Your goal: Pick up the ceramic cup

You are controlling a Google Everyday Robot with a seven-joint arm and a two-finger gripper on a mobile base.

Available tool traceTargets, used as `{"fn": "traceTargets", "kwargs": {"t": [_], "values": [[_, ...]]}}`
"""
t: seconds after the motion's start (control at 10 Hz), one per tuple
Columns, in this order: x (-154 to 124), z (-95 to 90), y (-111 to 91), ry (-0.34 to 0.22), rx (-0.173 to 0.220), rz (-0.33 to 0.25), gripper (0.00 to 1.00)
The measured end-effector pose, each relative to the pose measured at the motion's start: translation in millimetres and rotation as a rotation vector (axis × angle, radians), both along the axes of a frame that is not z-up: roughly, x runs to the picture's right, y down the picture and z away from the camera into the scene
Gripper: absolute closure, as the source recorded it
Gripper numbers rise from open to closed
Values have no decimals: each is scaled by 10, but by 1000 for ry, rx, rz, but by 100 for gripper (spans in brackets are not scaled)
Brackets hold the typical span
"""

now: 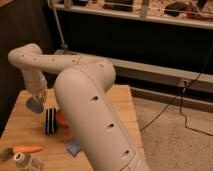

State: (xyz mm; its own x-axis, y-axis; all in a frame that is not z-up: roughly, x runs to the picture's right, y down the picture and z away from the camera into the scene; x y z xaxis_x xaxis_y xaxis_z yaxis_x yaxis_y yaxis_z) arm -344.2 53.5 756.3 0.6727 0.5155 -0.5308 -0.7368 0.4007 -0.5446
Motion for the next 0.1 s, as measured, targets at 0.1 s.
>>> {"fn": "traceTargets", "kwargs": {"t": [0.1], "values": [[4,2,-2,0,0,0,100]]}}
